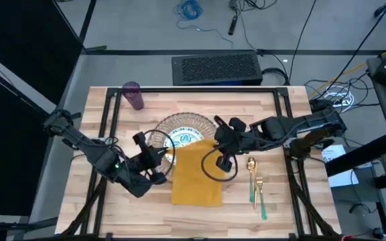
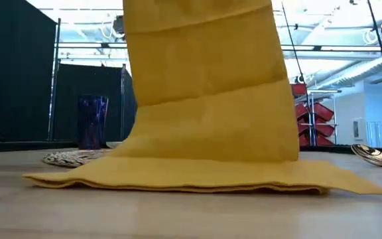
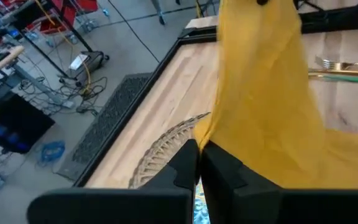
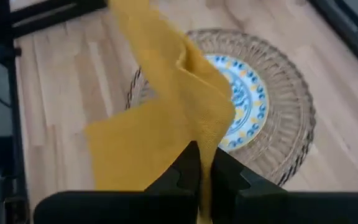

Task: Set table place
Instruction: Fold the yellow table napkin

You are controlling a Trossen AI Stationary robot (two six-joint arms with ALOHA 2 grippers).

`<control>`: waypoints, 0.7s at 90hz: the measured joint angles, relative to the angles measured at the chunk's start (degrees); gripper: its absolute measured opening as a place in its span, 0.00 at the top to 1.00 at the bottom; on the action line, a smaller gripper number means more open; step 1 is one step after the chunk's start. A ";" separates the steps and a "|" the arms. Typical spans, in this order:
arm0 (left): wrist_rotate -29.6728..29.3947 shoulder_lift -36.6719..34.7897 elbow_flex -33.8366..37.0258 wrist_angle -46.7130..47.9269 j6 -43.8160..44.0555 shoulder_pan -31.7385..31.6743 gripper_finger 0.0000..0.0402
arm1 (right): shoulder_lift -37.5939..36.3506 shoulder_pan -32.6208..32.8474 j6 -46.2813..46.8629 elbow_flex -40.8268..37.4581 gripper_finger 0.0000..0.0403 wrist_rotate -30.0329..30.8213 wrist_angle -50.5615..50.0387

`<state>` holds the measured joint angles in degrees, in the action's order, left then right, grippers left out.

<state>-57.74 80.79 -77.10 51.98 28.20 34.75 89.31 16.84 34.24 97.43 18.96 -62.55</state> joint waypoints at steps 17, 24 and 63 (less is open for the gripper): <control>0.25 0.02 0.00 -0.30 2.10 1.92 1.00 | 0.46 2.14 2.53 0.00 1.00 0.17 -0.46; 0.27 0.04 0.00 -0.46 3.80 2.83 1.00 | 0.42 2.86 3.25 0.00 1.00 0.20 -0.19; 4.45 0.33 0.03 -8.13 9.04 8.35 1.00 | 3.75 7.91 8.07 -0.02 1.00 -6.64 5.52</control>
<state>-53.29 81.13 -77.08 43.85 37.24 43.10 93.06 24.74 42.31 97.41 12.32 -57.04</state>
